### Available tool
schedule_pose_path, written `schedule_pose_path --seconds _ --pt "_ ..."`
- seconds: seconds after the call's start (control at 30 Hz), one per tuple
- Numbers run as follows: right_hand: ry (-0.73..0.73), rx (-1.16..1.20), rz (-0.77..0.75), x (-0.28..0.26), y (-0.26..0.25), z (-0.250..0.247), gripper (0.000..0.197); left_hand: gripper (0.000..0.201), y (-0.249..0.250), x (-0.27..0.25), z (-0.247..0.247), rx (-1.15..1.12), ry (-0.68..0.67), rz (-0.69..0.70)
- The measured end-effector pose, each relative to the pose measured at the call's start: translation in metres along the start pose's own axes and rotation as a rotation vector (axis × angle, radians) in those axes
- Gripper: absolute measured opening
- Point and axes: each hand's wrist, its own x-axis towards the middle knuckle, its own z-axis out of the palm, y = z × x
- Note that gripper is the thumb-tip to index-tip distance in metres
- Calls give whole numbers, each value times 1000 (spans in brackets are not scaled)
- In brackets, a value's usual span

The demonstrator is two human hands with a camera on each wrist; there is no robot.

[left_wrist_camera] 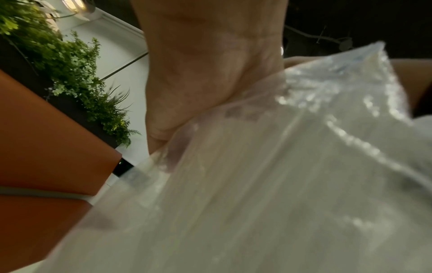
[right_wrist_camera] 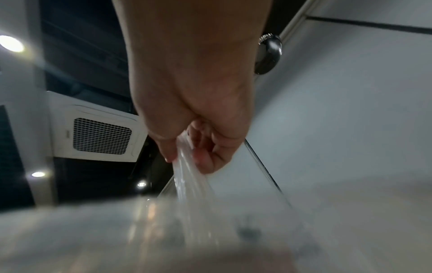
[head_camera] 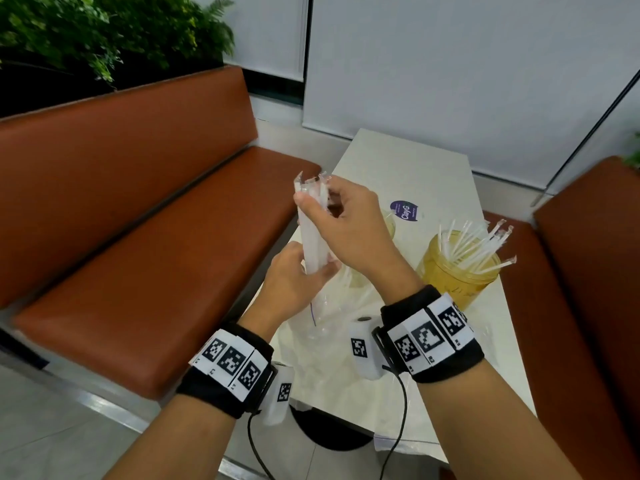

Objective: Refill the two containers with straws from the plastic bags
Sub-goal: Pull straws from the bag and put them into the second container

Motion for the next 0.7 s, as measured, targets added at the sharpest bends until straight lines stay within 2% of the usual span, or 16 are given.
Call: schedule_pose_path --seconds 0.07,0.17,0.2,0.27,0.33,0.43,0.5,0.6,0.7 --pt "-7 140 71 0 3 4 28 33 3 0 1 -26 7 5" --pt "-104 180 212 -3 15 13 47 35 8 2 1 -13 -15 109" --pt "-136 183 256 -4 22 18 46 35 7 3 0 5 -12 117" --pt "-194 153 242 -6 29 26 29 34 3 3 -1 4 -12 118" --pt "-201 134 204 -5 28 33 38 31 -1 3 -3 -18 -35 61" --pt "-114 187 180 1 16 32 39 34 -1 4 -5 -34 -57 43" --pt "-40 226 169 9 7 27 37 14 3 5 -7 -10 -43 50" --pt "41 359 164 24 -9 13 36 29 2 7 -7 129 -29 19" --pt "135 482 130 43 -32 -17 39 18 -4 10 -8 98 -27 11"
